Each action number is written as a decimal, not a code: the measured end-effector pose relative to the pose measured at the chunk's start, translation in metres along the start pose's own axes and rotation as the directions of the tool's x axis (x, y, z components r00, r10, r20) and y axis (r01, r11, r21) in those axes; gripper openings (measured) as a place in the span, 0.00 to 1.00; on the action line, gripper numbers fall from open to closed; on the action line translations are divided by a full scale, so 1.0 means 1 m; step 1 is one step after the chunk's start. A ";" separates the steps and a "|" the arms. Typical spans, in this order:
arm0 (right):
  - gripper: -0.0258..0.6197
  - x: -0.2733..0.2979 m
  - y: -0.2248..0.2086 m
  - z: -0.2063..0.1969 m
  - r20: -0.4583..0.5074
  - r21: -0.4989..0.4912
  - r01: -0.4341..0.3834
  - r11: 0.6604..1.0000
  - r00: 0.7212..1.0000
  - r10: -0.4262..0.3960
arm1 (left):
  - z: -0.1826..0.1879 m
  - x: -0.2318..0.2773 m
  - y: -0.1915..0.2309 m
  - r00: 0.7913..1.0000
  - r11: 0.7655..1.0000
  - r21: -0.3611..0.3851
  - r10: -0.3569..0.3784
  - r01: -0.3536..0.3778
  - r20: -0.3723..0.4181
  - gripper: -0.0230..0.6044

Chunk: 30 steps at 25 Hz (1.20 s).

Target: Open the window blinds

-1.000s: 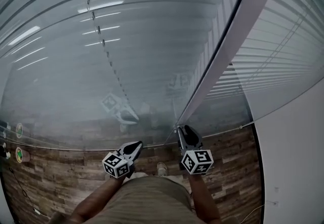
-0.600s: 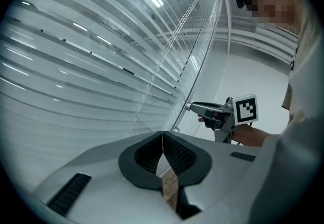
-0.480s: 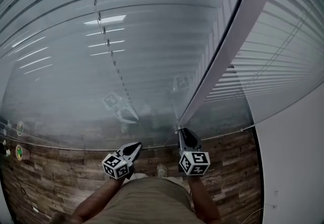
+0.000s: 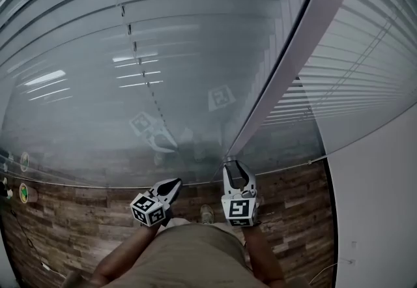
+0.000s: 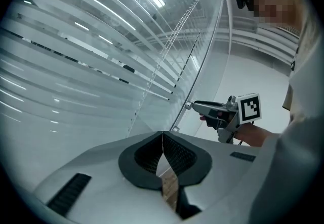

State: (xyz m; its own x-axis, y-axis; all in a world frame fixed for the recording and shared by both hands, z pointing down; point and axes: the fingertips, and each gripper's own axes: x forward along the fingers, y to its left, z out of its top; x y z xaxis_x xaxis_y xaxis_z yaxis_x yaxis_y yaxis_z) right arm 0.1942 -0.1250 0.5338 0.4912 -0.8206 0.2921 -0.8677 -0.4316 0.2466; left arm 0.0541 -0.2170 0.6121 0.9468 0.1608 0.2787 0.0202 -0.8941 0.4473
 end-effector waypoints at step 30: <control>0.29 0.007 -0.014 -0.003 0.004 0.101 0.037 0.994 0.999 -0.038 | 0.002 0.007 0.008 1.000 1.000 -0.006 0.002 -0.002 0.005 0.06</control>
State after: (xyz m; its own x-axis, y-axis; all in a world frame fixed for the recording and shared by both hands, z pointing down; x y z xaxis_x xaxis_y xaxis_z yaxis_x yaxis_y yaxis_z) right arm 0.2097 -0.1238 0.5352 0.5232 -0.8054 0.2785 -0.8522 -0.4972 0.1628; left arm 0.0616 -0.2238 0.6157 0.9485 0.1566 0.2752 0.0160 -0.8918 0.4522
